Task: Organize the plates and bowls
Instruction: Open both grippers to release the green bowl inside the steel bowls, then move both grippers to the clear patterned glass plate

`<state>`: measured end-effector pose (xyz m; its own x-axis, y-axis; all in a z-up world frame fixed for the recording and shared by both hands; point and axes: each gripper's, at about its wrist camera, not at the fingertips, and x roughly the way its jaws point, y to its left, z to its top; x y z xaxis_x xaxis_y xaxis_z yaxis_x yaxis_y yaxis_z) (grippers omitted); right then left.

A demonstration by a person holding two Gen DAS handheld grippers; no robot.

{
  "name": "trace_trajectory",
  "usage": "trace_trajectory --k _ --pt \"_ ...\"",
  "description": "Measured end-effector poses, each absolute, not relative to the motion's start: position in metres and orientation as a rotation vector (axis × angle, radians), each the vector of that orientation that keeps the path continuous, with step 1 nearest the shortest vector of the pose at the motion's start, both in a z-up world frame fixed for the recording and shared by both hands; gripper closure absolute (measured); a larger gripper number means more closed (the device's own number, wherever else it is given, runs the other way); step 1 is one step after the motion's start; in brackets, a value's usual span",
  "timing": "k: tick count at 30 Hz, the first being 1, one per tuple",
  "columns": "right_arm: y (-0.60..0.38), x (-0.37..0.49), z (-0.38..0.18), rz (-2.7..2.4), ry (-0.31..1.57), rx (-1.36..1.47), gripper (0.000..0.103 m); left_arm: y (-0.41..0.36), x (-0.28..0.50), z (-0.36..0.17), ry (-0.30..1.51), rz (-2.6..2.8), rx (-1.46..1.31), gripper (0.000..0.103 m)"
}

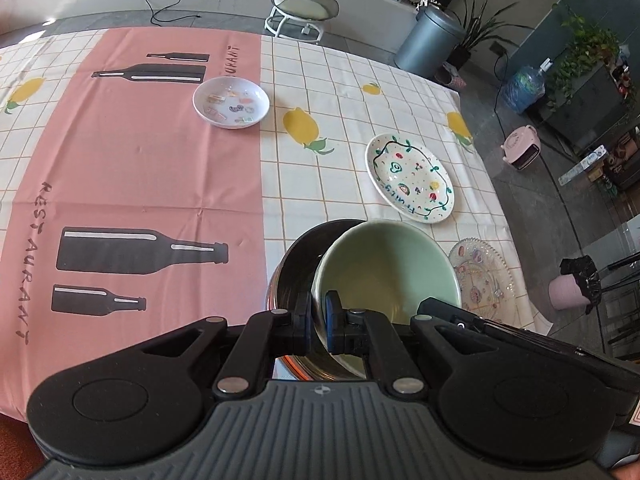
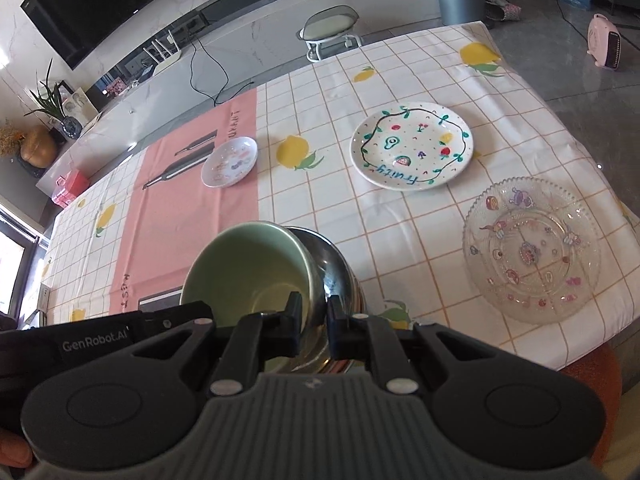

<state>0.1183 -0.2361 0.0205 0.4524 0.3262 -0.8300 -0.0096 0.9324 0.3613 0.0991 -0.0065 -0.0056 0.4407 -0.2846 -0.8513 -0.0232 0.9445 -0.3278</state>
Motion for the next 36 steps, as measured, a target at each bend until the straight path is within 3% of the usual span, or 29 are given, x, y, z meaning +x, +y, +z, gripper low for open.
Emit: trace_trajectory --k 20,23,26,29,32,34,36 --pt "-0.209 0.13 0.004 0.227 1.092 0.07 0.098 -0.033 0.101 -0.008 1.114 -0.151 -0.048 0.092" --pt "-0.208 0.129 0.006 0.236 1.085 0.069 0.098 -0.035 0.099 0.0 1.074 -0.149 -0.01 0.084" --pt "-0.208 0.128 0.01 0.227 1.063 0.056 0.098 -0.031 0.1 0.007 1.054 -0.157 -0.024 0.083" --pt "-0.211 0.129 0.016 0.237 1.048 0.083 0.094 -0.026 0.101 0.012 1.039 -0.163 -0.055 0.082" --pt "-0.215 0.128 0.023 0.251 1.022 0.12 0.092 -0.024 0.097 0.019 0.994 -0.19 -0.094 0.072" --pt "-0.22 0.126 0.028 0.262 0.998 0.152 0.078 -0.025 0.092 0.025 0.951 -0.223 -0.125 0.069" --pt "-0.227 0.124 0.035 0.268 0.967 0.188 0.073 -0.028 0.088 0.031 0.906 -0.26 -0.162 0.066"
